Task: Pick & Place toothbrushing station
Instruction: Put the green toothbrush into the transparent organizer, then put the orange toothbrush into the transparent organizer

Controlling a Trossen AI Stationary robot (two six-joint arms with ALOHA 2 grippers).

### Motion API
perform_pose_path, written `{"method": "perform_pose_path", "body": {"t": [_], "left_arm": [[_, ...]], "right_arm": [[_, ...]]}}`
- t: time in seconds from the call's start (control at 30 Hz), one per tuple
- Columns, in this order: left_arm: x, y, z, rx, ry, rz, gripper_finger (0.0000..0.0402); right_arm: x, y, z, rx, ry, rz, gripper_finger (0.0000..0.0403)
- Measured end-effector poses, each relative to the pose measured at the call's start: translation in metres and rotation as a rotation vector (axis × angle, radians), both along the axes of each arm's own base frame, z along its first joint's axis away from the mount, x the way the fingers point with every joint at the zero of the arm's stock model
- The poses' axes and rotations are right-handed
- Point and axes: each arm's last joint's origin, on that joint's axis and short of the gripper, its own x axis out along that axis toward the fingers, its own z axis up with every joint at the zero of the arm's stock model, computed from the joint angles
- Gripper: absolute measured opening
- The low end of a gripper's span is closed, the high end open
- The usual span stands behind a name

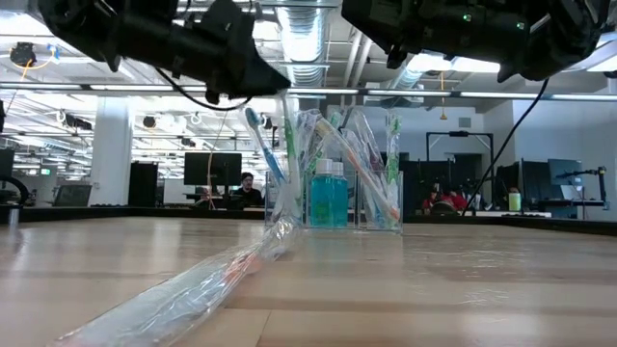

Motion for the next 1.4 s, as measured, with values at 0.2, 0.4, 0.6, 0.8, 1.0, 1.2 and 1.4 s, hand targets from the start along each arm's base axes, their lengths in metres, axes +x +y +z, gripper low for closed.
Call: {"method": "perform_pose_path", "body": {"t": [0.2, 0.4, 0.6, 0.8, 1.0, 1.2, 1.4], "left_arm": [[0.005, 0.008, -0.015, -0.004, 0.055, 0.028, 0.0099], [0.004, 0.01, -0.01, 0.032, 0.047, 0.028, 0.011], [0.005, 0.011, -0.009, 0.039, 0.041, 0.03, 0.016], [0.0, 0.012, 0.002, 0.085, 0.021, 0.032, 0.0198], [-0.011, 0.01, 0.026, 0.095, -0.064, 0.024, 0.0207], [-0.015, -0.01, 0.026, 0.096, -0.022, -0.061, 0.0197], [-0.017, -0.038, 0.022, 0.089, 0.008, -0.205, 0.0188]], "right_arm": [[0.0, 0.0, 0.0, -0.001, 0.0, -0.001, 0.006], [0.0, 0.0, 0.0, -0.002, 0.002, -0.001, 0.006], [0.0, 0.0, -0.001, -0.002, 0.009, 0.0, 0.006], [0.0, 0.0, -0.001, -0.001, 0.01, 0.0, 0.006], [0.0, 0.0, -0.001, 0.0, 0.011, 0.0, 0.006], [0.0, 0.0, -0.001, 0.0, 0.011, 0.0, 0.006], [0.0, 0.0, -0.001, 0.0, 0.011, 0.0, 0.006]]}}
